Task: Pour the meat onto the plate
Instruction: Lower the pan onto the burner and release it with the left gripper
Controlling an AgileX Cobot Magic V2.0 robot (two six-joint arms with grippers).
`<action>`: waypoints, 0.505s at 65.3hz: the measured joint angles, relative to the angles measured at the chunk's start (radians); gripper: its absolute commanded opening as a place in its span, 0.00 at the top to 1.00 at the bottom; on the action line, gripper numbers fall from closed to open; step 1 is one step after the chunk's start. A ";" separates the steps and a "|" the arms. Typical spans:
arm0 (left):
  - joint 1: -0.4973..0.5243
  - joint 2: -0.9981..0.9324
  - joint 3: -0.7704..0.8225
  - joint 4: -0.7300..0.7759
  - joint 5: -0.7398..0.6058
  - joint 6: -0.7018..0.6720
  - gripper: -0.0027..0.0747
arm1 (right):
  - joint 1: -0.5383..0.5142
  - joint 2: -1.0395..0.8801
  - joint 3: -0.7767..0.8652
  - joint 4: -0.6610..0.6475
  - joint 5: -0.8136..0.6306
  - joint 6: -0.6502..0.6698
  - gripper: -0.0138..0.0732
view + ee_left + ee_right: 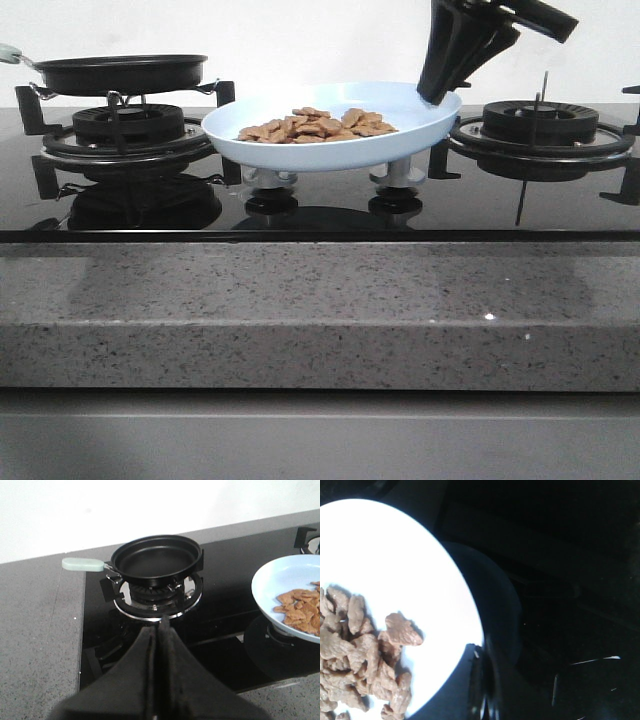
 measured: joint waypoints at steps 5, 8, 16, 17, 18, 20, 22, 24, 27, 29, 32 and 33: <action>0.000 -0.003 0.000 0.000 -0.006 0.000 0.99 | 0.000 0.000 0.000 0.000 0.000 0.000 0.91; 0.000 -0.003 0.000 0.000 -0.006 0.000 0.99 | 0.000 0.000 0.000 0.000 0.000 0.000 0.91; 0.000 -0.003 0.000 0.000 -0.006 0.000 0.99 | 0.000 0.000 0.000 0.000 0.000 0.000 0.91; 0.000 -0.003 0.000 0.000 -0.006 0.000 0.99 | 0.000 0.000 0.000 0.000 0.000 0.000 0.91; 0.000 -0.003 0.000 0.000 -0.006 0.000 0.99 | 0.000 0.000 0.000 0.000 0.000 0.000 0.91; 0.000 -0.003 0.000 0.000 -0.007 0.000 0.99 | 0.000 0.000 0.000 0.000 0.000 0.000 0.91; 0.000 -0.003 0.000 0.000 -0.007 0.000 0.99 | 0.000 0.000 0.000 0.000 0.000 0.000 0.91; 0.000 -0.003 0.000 0.000 -0.007 0.000 0.99 | 0.000 0.000 0.000 0.000 0.000 0.000 0.91; 0.000 -0.003 0.000 0.000 -0.007 0.000 0.99 | 0.000 0.000 0.000 0.000 0.000 0.000 0.91; 0.000 -0.003 0.000 0.000 -0.007 0.000 0.99 | 0.000 0.000 0.000 0.000 0.000 0.000 0.91; 0.000 -0.003 0.000 0.000 -0.009 0.000 0.99 | 0.000 0.000 0.000 0.000 0.000 0.002 0.91; 0.000 -0.003 0.000 0.000 -0.009 0.000 0.99 | 0.000 0.000 0.000 0.000 0.000 0.005 0.91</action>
